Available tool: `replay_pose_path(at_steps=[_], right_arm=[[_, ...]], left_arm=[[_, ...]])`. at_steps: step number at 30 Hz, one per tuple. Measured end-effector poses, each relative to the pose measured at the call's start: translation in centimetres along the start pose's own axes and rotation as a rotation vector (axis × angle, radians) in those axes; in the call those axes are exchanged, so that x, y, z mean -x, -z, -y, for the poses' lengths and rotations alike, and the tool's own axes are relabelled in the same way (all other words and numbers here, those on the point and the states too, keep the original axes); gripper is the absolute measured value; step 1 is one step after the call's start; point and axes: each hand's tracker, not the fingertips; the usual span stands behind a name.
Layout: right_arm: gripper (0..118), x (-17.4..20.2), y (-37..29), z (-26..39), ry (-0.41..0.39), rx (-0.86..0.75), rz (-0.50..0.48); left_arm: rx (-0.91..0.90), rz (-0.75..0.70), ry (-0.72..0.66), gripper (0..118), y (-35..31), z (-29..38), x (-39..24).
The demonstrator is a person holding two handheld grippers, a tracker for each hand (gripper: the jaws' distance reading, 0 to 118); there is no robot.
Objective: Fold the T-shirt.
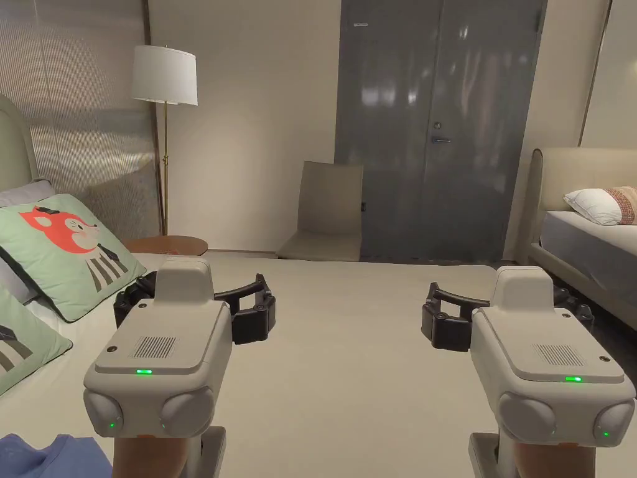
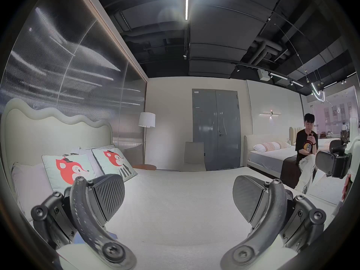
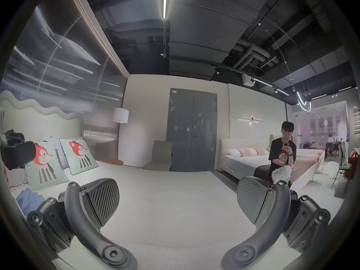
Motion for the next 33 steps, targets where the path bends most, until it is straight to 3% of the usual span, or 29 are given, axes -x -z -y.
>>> replay_pose_path(at_steps=[33], right_arm=[[118,0.22,-0.69,-0.09,-0.017,-0.026,-0.018]], left_arm=[[0.008,0.018,-0.011,111,-0.62,0.29,-0.04]])
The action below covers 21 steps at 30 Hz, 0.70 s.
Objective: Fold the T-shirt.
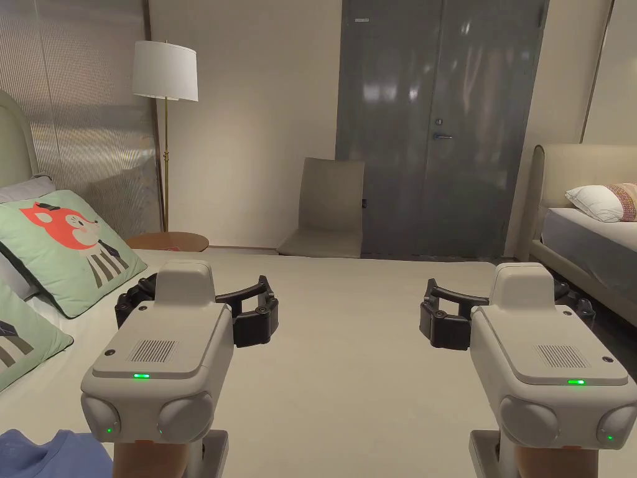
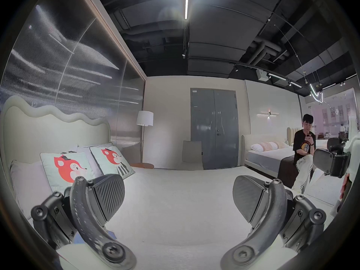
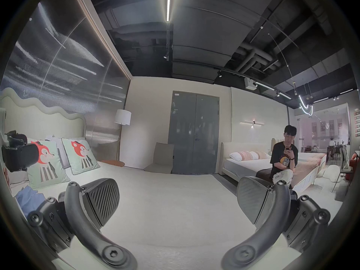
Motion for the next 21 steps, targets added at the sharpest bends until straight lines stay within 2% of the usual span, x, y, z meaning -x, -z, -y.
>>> replay_pose_path(at_steps=[21], right_arm=[[118,0.14,-0.08,-0.07,-0.007,-0.006,-0.003]], left_arm=[[-0.009,-0.003,0.004,111,-0.37,-0.14,0.44]])
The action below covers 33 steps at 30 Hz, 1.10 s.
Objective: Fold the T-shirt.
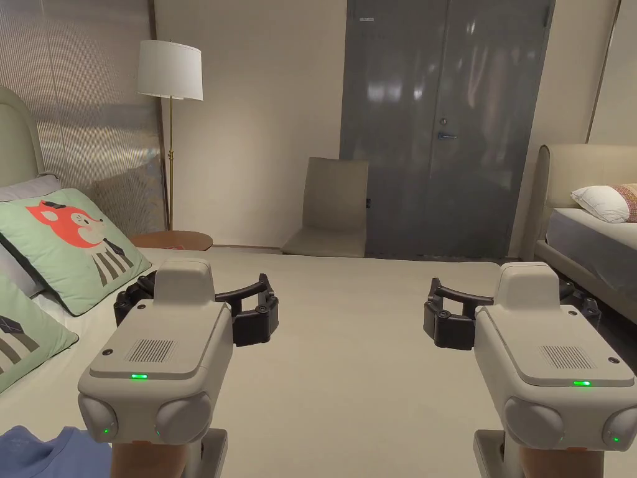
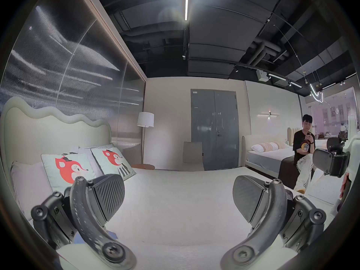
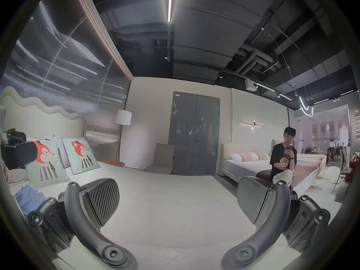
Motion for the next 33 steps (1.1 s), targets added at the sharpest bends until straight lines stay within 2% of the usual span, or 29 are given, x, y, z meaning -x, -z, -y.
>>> replay_pose_path(at_steps=[33], right_arm=[[118,-0.54,-0.45,0.22,-0.008,-0.002,0.021]], left_arm=[[0.001,0.007,0.01,111,-0.19,0.08,-0.43]])
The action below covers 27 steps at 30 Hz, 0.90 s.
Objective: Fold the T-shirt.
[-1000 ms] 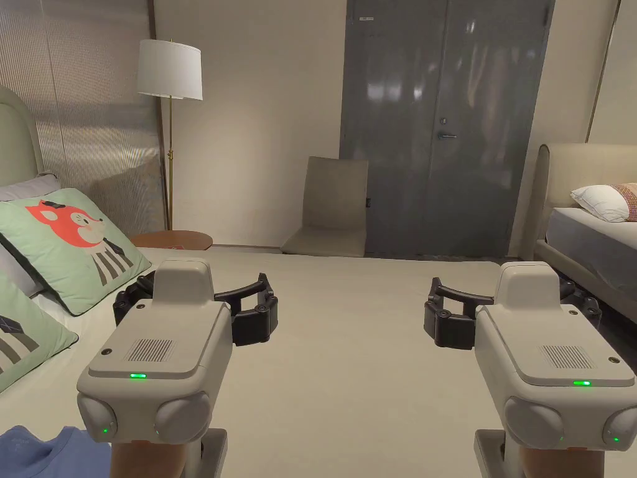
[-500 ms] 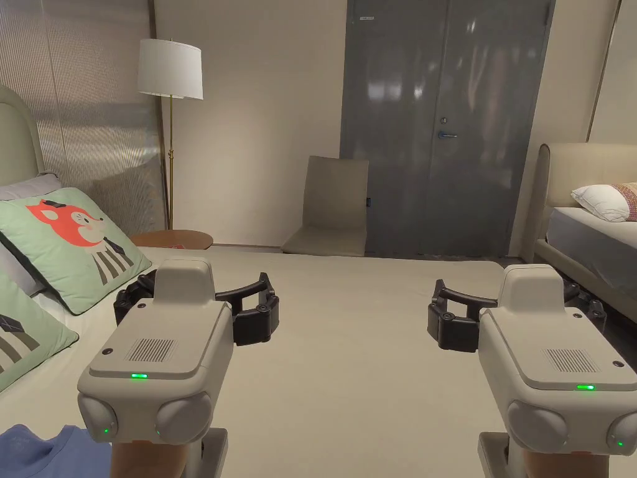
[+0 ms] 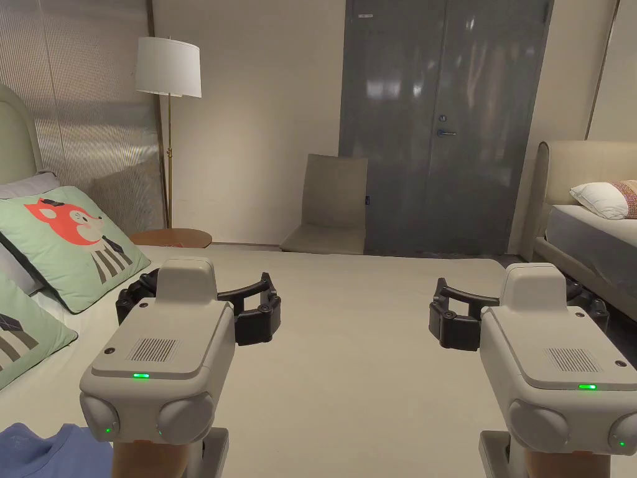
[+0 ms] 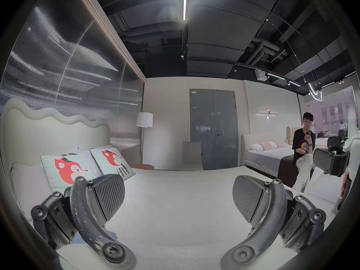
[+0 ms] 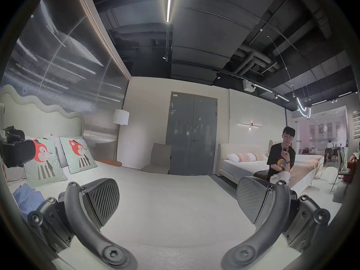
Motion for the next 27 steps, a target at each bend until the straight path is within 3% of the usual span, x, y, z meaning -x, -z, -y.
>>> replay_pose_path(at_steps=[6,8,9,10,11,12,13,16,23,27], right_arm=[[118,0.0,-0.1,0.0,-0.002,-0.003,0.005],[118,0.0,-0.1,0.0,-0.002,-0.001,0.004],[113,0.0,-0.2,0.0,0.0,-0.001,-0.007],[97,-0.1,-0.5,0.0,0.004,-0.014,-0.02],[72,-0.1,-0.7,0.0,0.004,-0.026,-0.015],[30,0.0,-0.7,0.0,-0.004,-0.028,-0.005],[10,0.1,-0.5,-0.1,-0.016,-0.016,0.015],[1,-0.4,-0.4,0.1,-0.009,-0.001,0.007],[0,0.3,-0.3,0.0,0.004,0.006,-0.024],[0,3.7,0.6,-0.3,0.017,-0.006,-0.107]], left_arm=[[0.001,0.001,0.001,110,0.0,-0.1,-0.1],[0.003,0.003,0.005,101,-0.1,-0.1,-0.1],[-0.006,0.013,0.005,76,-0.3,-0.1,-0.1],[-0.017,0.014,0.01,53,-0.4,-0.1,-0.2],[-0.02,0.006,0.018,26,-0.5,-0.2,-0.4],[-0.021,-0.007,0.029,1,-0.4,-0.2,-0.6],[-0.022,-0.009,0.03,1,-0.4,-0.2,-0.6],[-0.015,0.014,0.014,0,-0.4,-0.4,-0.6],[-0.011,0.007,0.019,0,-0.9,-0.4,0.1],[-0.018,-0.08,0.051,0,-2.3,-0.9,3.4]])
